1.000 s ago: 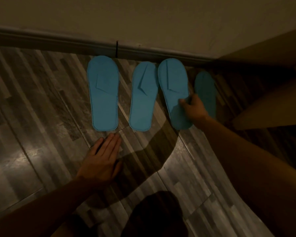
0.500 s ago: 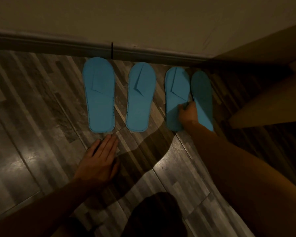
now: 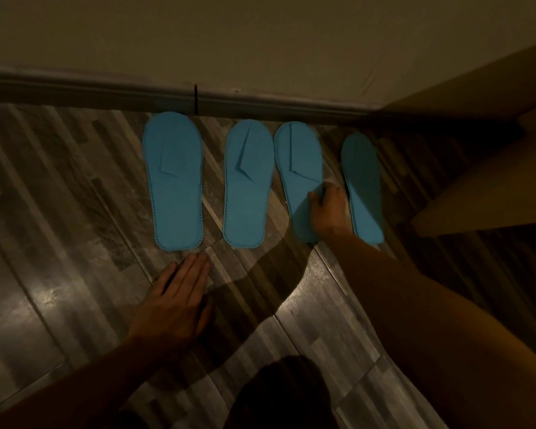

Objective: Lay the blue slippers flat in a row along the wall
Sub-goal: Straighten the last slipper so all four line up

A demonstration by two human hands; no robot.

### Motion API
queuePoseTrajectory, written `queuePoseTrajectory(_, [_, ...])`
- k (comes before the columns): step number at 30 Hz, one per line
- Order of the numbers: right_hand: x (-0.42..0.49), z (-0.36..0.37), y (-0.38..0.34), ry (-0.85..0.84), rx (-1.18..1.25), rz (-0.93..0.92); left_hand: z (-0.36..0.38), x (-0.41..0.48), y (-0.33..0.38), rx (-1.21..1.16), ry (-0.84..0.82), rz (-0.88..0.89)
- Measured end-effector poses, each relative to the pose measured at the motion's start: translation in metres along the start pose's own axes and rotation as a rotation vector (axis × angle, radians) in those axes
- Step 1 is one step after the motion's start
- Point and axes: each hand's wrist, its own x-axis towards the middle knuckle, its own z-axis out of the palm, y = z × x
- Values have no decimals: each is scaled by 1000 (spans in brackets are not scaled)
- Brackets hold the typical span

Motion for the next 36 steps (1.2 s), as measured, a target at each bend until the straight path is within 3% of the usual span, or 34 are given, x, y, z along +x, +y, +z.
queuePoseTrajectory(29, [9,21,1,131,-51,59,-8,1,1,-29,14,13])
queuePoseTrajectory(36, [15,24,9,156,-33,78,-15,2,2,-35,-45,-3])
